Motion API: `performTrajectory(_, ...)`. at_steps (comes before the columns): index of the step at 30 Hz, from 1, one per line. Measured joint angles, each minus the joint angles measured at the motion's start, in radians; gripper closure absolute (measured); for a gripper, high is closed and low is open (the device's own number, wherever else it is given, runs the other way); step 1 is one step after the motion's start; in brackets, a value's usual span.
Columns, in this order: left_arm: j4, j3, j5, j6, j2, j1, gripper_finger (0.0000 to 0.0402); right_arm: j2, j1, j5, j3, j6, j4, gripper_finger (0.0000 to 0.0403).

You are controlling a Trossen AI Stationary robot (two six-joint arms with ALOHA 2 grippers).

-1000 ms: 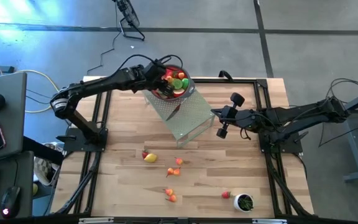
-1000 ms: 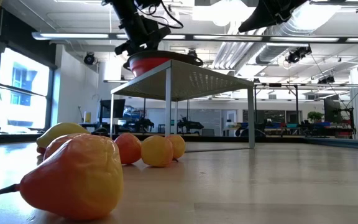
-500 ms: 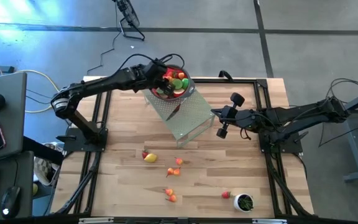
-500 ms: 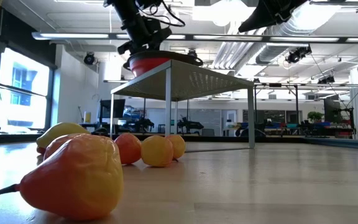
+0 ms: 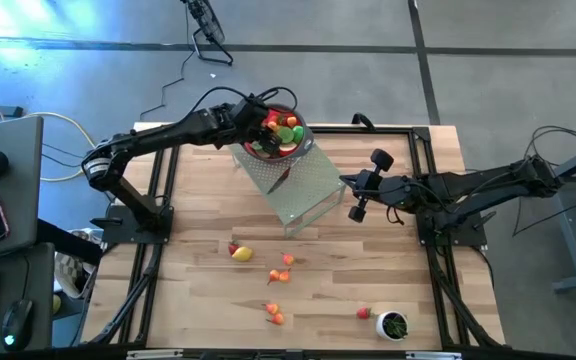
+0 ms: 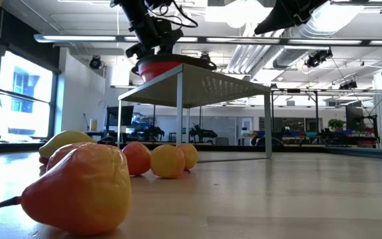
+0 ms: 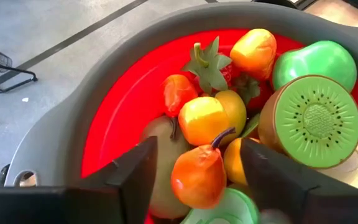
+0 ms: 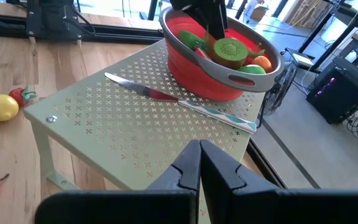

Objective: Pick & Place Fruit
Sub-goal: Put the lemon into the red strainer on the shelf

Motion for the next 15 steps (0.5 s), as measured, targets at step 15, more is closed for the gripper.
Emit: performTrajectory(15,-0.014,0.001,-0.004,-0.019,-0.077,-0.001,0.0139,0.000,0.000,0.000,0.000,0.001,0.000,0.0401)
